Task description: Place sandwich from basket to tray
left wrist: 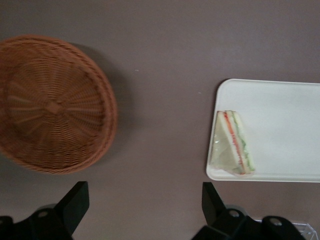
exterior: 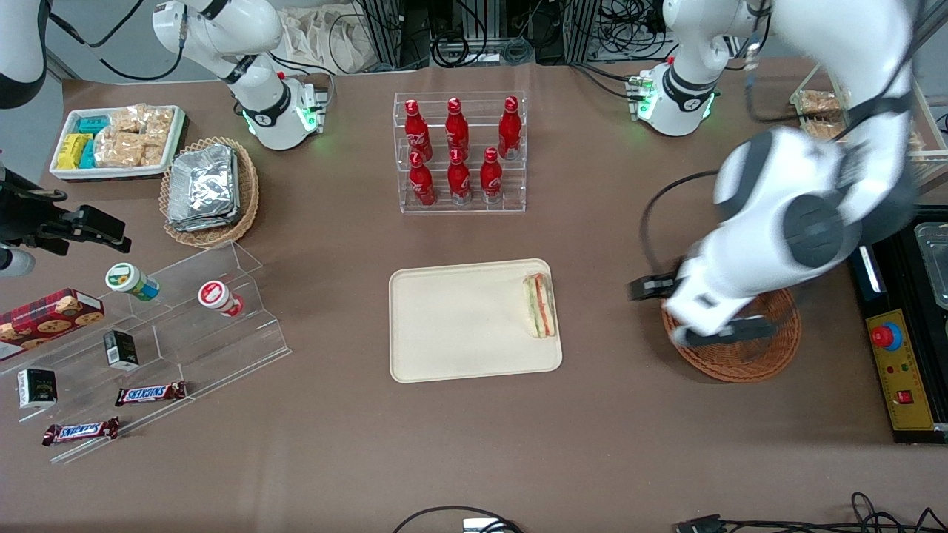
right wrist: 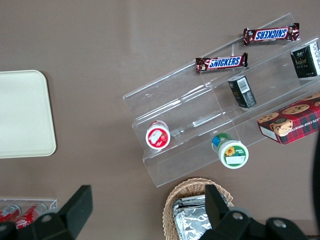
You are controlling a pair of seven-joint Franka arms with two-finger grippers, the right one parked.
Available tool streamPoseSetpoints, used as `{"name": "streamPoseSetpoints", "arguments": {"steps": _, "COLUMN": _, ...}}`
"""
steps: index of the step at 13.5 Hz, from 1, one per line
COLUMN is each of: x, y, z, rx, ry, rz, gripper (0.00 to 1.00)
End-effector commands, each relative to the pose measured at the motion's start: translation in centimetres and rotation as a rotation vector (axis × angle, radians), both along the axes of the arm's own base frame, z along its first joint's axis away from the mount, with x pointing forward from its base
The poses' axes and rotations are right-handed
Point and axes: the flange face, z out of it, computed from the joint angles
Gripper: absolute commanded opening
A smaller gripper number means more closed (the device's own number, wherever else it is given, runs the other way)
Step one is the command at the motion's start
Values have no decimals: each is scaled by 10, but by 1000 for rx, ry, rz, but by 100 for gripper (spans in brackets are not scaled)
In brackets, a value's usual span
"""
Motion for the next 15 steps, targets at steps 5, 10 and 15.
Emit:
{"name": "streamPoseSetpoints", "arguments": {"steps": 5, "x": -19, "y": 131, "z": 117, "rx": 56, "ry": 39, "rz": -94, "gripper": 100}}
{"name": "streamPoseSetpoints", "arguments": {"steps": 10, "x": -30, "y": 158, "z": 112, "rx": 54, "ry": 95, "rz": -173, "gripper": 100}}
{"name": "streamPoseSetpoints", "arguments": {"steps": 15, "x": -57, "y": 153, "z": 87, "rx": 70, "ry": 180, "rz": -182, "gripper": 100}}
